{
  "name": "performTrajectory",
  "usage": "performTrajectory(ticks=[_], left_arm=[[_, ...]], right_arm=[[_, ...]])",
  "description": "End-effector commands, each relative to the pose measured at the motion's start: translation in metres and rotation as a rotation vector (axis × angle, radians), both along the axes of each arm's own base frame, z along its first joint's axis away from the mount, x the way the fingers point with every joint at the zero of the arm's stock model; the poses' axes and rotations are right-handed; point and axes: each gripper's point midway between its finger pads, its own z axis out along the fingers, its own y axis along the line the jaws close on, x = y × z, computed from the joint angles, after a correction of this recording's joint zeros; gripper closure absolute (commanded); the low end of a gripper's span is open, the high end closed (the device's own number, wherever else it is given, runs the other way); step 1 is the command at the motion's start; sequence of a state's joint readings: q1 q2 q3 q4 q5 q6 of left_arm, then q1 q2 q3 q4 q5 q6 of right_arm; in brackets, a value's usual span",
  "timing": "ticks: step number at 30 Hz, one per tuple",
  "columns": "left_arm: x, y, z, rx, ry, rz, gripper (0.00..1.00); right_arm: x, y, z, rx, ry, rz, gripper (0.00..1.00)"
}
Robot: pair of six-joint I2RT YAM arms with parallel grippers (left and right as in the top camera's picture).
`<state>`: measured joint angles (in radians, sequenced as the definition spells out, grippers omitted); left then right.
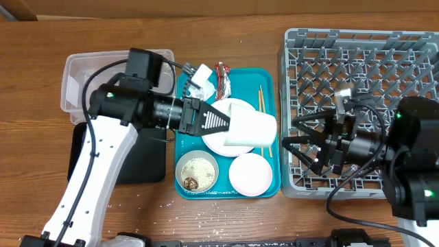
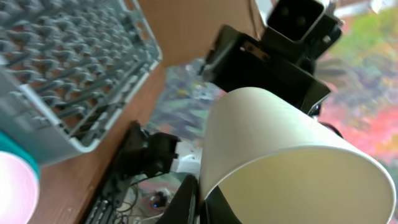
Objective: Sort waste into correct bins and load items into the dishwasher
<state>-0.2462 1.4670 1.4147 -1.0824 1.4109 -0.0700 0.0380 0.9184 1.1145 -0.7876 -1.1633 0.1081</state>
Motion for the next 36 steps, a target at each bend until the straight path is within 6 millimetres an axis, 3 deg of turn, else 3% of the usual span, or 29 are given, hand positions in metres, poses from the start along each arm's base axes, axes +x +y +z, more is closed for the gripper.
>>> performTrajectory(ticks=[1,6,8,10,11,12,13,16,20,24,26,31,36], left_arm=[[-0.011,-0.011,0.009,-0.053,-0.053,-0.067,0.96],[-0.008,-0.015,-0.002,0.008,-0.083,-0.053,0.96],[-0.007,-0.016,-0.002,0.007,-0.085,-0.052,0.96],[-0.007,-0.016,-0.002,0.009,-0.079,-0.051,0.96],[-0.007,-0.016,-0.002,0.01,-0.076,-0.051,0.87],[-0.008,-0.015,-0.002,0.011,-0.073,-0.051,0.67],[-0.007,-0.015,-0.004,0.021,-0.066,-0.047,0.0],[0.002,-0.012,-0.021,0.121,-0.091,0.004,0.0],[0.034,0.024,-0.079,0.497,-0.057,0.214,0.0],[0.036,0.037,-0.084,0.546,-0.024,0.252,0.0],[0.035,0.038,-0.082,0.547,-0.023,0.252,0.0],[0.033,0.037,-0.075,0.54,-0.04,0.256,0.0],[0.037,0.044,-0.081,0.593,-0.052,0.28,0.0]], right_arm=[[-0.015,0.018,0.014,0.046,0.01,0.123,0.16],[-0.034,0.042,0.018,0.052,-0.029,0.251,0.28],[-0.037,0.049,0.019,0.049,-0.047,0.277,0.39],[-0.035,0.051,0.018,0.038,-0.052,0.265,0.42],[-0.03,0.051,0.015,0.023,-0.05,0.235,0.43],[-0.027,0.05,0.014,0.015,-0.052,0.215,0.46],[-0.018,0.045,0.011,-0.011,-0.058,0.151,0.47],[-0.001,0.025,0.004,-0.075,-0.049,-0.021,0.5],[0.028,-0.05,-0.026,-0.245,0.13,-0.497,0.5],[0.026,-0.114,-0.075,-0.405,0.388,-0.827,0.5],[0.021,-0.137,-0.098,-0.483,0.512,-0.925,0.5],[0.021,-0.146,-0.148,-0.606,0.788,-0.891,0.51],[0.025,-0.131,-0.191,-0.697,0.976,-0.687,0.51]])
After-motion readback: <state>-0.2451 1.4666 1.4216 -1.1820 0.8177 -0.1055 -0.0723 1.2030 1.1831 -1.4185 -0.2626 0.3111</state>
